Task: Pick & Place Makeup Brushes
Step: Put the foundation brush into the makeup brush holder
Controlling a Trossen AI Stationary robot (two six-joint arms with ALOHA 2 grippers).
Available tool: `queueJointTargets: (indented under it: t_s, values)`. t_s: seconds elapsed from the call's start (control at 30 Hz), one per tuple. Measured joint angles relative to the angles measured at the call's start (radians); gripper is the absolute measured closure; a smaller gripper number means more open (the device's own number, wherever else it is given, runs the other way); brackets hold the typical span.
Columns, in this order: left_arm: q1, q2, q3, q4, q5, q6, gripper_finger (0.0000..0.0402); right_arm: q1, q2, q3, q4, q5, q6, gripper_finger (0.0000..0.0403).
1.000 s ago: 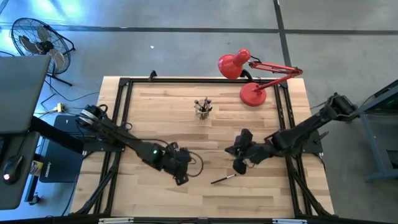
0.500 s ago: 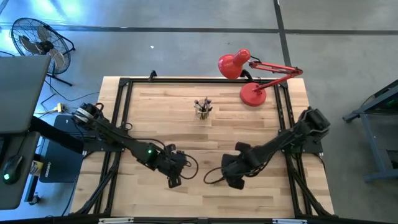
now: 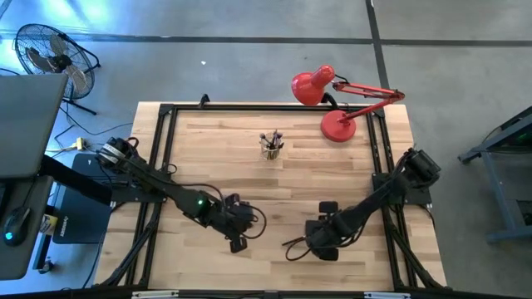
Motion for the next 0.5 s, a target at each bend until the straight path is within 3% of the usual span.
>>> queueJointTargets:
  t_s: [0.5]
  values:
    - [0.013,0.000,0.000,0.059,-0.018,-0.002,0.0401,-0.002,-0.004,-0.105,0.162,0.023,-0.178,0.0281]
